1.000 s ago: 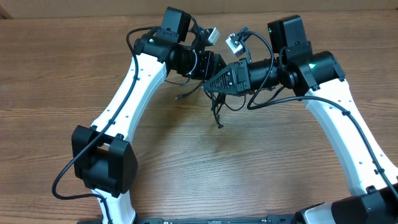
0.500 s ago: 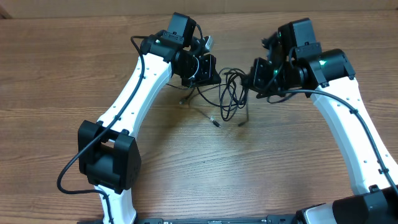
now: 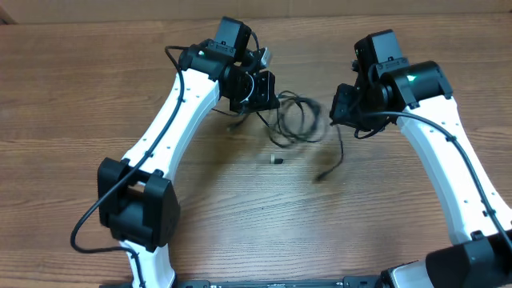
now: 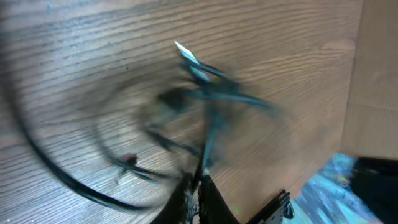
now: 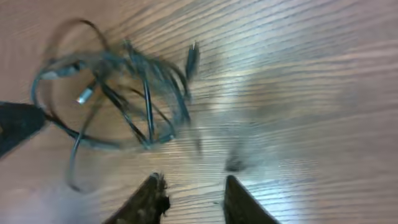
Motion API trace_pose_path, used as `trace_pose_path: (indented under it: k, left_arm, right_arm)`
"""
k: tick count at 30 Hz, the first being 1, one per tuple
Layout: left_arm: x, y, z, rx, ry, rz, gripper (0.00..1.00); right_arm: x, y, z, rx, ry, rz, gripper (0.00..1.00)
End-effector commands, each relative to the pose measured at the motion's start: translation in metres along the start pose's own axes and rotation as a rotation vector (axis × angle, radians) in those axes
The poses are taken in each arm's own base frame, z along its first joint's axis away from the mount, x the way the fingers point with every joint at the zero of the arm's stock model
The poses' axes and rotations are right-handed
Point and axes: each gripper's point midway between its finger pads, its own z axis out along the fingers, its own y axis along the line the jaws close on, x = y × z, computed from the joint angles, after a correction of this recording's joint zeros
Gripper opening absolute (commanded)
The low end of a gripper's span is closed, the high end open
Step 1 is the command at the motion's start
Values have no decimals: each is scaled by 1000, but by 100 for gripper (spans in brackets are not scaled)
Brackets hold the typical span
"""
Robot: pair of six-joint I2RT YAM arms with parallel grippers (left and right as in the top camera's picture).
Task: Untangle cables
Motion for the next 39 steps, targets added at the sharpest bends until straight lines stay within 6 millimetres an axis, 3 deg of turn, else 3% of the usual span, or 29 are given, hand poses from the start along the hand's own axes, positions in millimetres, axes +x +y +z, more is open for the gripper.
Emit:
trace_pose_path:
  k: [1,5,9,11,15,18,20,22,30,36,39]
  left_arm:
    - [-3,-31,-54,24,-129,76,4]
    - [0,-46,-86,39,-199,89,4]
    - [10,-56,-98,75,-192,74,4]
    - [14,-51,-96,54,-178,59,4]
    - [14,-21,-85,-75,-160,5,7]
    - [11,-2,-70,-158,-143,-18,21]
    - [11,6,-56,-191,-121,-35,35]
    - [10,15,-42,-234,-105,-77,39]
    - [10,63,31,-451,-77,-288,34]
    - [20,91,70,-560,-70,-430,29]
    - [21,102,76,-629,-97,-439,30]
  right_arm:
    - [-1,3,6,-12,19,-43,33]
    - [7,28,9,-152,79,-116,40]
    - [12,46,11,-213,95,-136,42]
    - [11,44,14,-197,100,-96,43]
    - [1,26,17,-119,67,-11,44]
    - [-10,9,16,-86,42,30,48]
    - [-17,-4,14,-72,32,64,52]
    - [-21,-14,13,-65,26,83,55]
    - [-25,-30,11,-41,25,73,56]
    - [-23,-31,11,-38,33,69,54]
    - [-12,-35,10,-21,76,43,54]
